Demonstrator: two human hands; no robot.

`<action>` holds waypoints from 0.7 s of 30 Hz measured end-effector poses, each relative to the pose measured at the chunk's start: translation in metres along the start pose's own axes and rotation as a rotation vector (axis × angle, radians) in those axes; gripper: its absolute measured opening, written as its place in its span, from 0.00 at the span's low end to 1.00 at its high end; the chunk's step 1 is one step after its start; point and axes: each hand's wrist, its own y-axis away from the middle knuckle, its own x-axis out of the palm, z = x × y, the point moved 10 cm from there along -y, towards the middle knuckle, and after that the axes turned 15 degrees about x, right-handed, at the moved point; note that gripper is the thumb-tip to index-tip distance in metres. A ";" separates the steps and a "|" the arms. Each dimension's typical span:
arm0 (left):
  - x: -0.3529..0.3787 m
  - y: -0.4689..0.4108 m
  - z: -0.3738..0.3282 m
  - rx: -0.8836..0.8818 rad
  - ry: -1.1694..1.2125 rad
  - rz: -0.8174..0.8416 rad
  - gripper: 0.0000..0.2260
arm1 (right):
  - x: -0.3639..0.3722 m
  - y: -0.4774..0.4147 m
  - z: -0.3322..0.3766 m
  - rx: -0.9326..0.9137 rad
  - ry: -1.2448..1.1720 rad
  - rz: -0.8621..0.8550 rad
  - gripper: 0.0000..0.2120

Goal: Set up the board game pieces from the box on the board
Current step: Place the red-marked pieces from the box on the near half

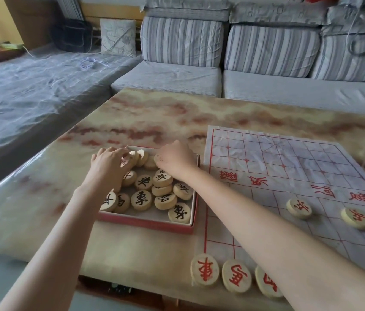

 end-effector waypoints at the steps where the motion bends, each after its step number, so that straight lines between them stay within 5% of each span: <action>1: -0.002 0.001 0.000 0.003 0.015 -0.019 0.17 | 0.000 -0.001 0.000 -0.003 0.001 -0.004 0.21; 10: -0.030 0.017 -0.015 -0.029 0.157 -0.234 0.18 | 0.001 0.002 -0.004 0.018 -0.064 0.031 0.28; 14: -0.041 0.021 -0.032 -0.011 0.320 -0.299 0.18 | -0.028 0.015 -0.008 -0.004 -0.224 0.033 0.23; 21: -0.039 0.027 -0.100 0.118 0.424 -0.280 0.15 | -0.083 0.059 -0.059 -0.032 -0.337 0.052 0.22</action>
